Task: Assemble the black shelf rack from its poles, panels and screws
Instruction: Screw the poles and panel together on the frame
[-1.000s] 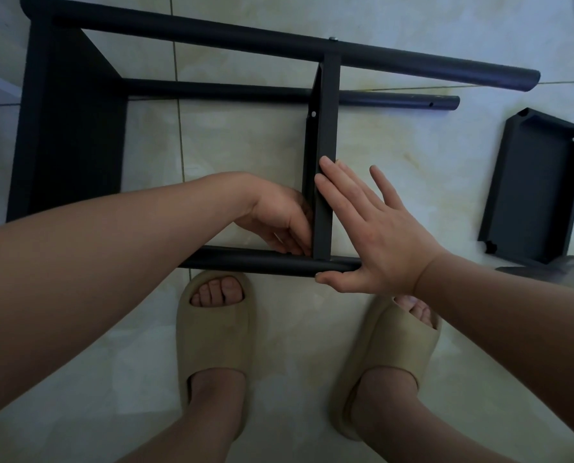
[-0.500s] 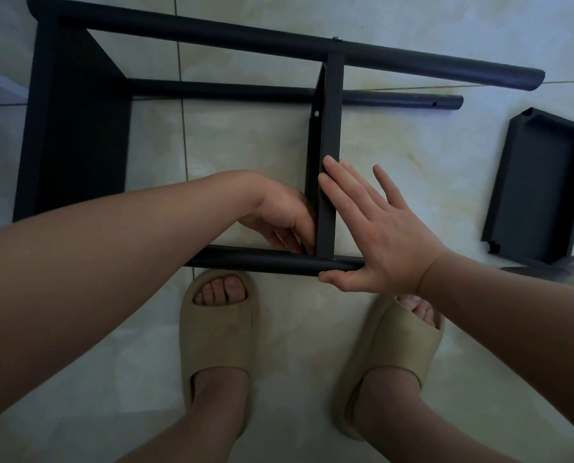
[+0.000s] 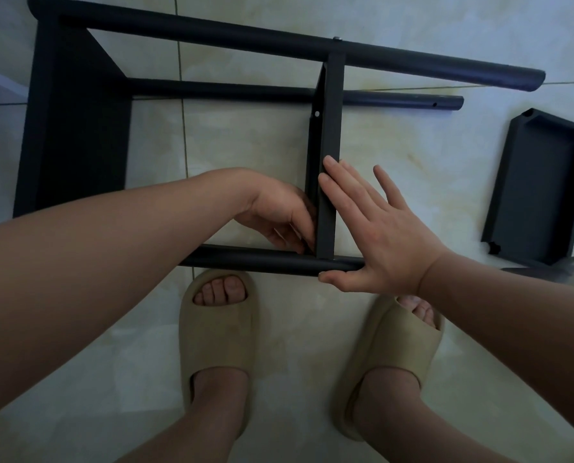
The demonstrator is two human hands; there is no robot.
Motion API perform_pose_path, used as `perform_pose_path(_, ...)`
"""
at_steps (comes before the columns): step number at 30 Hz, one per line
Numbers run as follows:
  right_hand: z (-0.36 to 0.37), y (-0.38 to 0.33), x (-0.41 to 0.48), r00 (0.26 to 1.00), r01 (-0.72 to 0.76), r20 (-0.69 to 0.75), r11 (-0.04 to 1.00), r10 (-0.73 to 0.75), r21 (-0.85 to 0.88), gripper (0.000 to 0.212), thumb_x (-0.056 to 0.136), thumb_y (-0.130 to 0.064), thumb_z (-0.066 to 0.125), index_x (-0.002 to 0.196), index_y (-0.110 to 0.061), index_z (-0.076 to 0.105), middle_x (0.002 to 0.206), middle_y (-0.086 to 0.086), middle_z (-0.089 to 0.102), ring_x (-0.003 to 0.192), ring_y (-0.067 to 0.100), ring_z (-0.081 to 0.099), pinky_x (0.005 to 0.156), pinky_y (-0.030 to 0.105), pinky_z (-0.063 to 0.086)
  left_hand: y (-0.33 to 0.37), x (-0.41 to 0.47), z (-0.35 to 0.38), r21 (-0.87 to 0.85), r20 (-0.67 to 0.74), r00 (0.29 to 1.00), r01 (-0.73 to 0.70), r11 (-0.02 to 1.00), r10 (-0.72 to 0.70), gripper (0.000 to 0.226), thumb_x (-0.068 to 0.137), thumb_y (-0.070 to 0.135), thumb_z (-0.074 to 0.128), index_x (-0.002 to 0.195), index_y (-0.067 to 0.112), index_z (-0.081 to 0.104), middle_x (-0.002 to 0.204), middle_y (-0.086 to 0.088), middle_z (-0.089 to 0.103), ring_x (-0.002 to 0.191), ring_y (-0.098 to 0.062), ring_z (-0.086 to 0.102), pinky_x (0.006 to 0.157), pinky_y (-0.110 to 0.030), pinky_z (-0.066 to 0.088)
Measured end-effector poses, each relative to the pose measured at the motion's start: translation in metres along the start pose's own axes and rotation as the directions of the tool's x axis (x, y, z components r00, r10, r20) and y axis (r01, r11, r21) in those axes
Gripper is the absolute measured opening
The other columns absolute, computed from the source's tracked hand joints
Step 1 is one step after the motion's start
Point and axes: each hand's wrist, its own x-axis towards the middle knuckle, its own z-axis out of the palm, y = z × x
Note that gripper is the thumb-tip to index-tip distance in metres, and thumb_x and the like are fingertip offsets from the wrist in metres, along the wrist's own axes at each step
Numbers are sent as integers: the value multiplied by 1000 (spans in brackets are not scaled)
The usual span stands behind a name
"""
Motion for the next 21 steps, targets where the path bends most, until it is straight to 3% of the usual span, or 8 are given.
perform_pose_path(8, -5, -2, 2, 1000, -1, -6, 999, 1, -33, 116, 78, -81, 45, 160, -3, 19, 170, 12, 9, 157, 27, 8, 125, 59, 8, 3, 2, 2, 3, 18, 1000, 14, 1000, -14, 21, 90, 8, 69, 78, 22, 79, 90, 0, 76, 81, -9, 72, 59, -17, 52)
perform_pose_path(13, -13, -3, 6, 1000, 26, -7, 993, -27, -116, 117, 77, -83, 44, 156, 3, 27, 167, 19, 19, 157, 31, 12, 125, 60, 8, 3, 2, 3, 4, -6, 1000, 21, 1000, -21, 12, 90, 7, 68, 91, 17, 74, 89, 0, 75, 79, -8, 71, 61, -17, 52)
perform_pose_path(21, -5, -6, 2, 999, 20, -24, 994, -23, -110, 115, 81, -77, 45, 158, 5, 20, 168, 21, 7, 157, 33, 9, 124, 60, 12, 0, 0, 4, -10, 32, 999, 28, 1000, -27, 13, 92, 8, 64, 98, 16, 73, 92, 1, 76, 83, -9, 70, 78, -23, 49)
